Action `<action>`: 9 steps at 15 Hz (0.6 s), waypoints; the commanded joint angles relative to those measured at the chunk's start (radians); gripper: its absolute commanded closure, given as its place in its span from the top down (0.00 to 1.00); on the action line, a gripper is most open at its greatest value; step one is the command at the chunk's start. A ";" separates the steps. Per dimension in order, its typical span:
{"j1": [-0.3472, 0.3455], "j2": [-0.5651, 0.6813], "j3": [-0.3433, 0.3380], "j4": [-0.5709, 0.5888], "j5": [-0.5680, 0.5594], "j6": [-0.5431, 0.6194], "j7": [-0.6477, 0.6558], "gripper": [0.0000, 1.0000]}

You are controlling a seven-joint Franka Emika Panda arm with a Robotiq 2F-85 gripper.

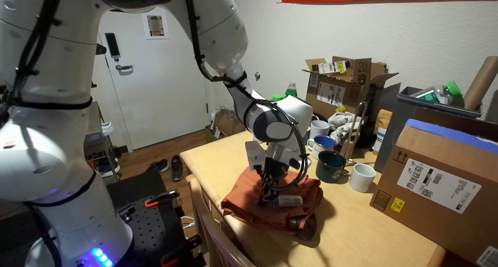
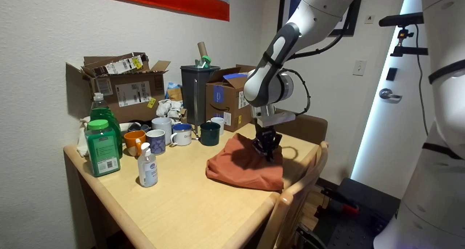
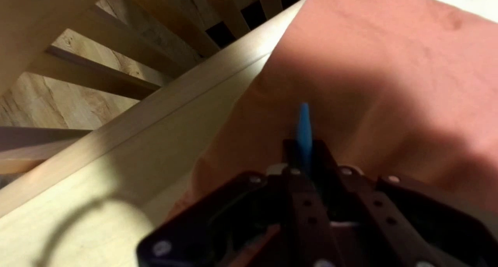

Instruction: Pick up the lint roller and use it on the orange fabric

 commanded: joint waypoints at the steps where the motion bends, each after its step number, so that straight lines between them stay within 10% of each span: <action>1: 0.010 0.015 0.013 0.020 0.011 -0.035 -0.025 0.03; 9: 0.055 0.005 0.031 0.010 -0.007 -0.039 -0.014 0.03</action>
